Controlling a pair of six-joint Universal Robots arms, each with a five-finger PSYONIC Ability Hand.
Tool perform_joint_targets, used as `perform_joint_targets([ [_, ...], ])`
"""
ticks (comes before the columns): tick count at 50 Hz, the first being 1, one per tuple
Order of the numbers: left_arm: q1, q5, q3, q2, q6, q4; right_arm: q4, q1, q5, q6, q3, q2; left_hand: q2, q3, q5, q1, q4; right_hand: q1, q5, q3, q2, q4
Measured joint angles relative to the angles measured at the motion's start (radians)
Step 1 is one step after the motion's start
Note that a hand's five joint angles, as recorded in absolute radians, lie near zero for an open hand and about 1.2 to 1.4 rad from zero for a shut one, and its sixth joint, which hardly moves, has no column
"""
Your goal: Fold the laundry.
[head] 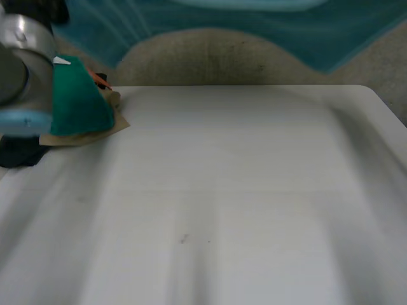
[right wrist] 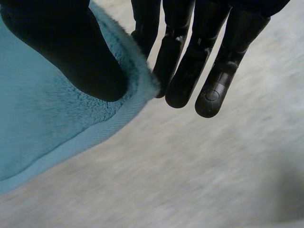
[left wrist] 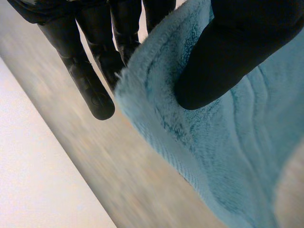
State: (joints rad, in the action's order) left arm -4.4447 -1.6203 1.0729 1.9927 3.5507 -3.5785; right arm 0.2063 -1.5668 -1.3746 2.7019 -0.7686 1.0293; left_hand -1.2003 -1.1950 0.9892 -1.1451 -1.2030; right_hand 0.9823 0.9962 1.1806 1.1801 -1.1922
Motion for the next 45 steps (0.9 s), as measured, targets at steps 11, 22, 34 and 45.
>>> perform_joint_targets([
  [11, 0.002, 0.006, 0.308, 0.146, -0.029, 0.017, -0.034, 0.007, 0.105, -0.111, -0.325, -0.1, 0.0, -0.001, 0.0, 0.0, 0.0, 0.0, 0.0, 0.0, 0.0, 0.0],
  [22, 0.001, 0.003, 0.449, 0.13, 0.001, 0.264, -0.41, 0.096, 0.109, -0.366, -0.398, -0.104, 0.0, -0.001, 0.0, 0.0, 0.0, 0.0, 0.0, 0.0, 0.0, 0.0],
  [34, -0.036, 0.005, 0.756, -0.257, 0.102, 0.662, -0.818, 0.372, 0.146, -0.72, -0.631, 0.125, 0.0, -0.001, 0.0, 0.0, 0.0, 0.0, 0.0, 0.0, 0.0, 0.0],
  [45, -0.054, 0.004, 0.921, -0.487, 0.338, 0.764, -0.884, 0.556, 0.205, -0.977, -0.829, 0.294, 0.0, -0.001, 0.0, 0.0, 0.0, 0.0, 0.0, 0.0, 0.0, 0.0],
])
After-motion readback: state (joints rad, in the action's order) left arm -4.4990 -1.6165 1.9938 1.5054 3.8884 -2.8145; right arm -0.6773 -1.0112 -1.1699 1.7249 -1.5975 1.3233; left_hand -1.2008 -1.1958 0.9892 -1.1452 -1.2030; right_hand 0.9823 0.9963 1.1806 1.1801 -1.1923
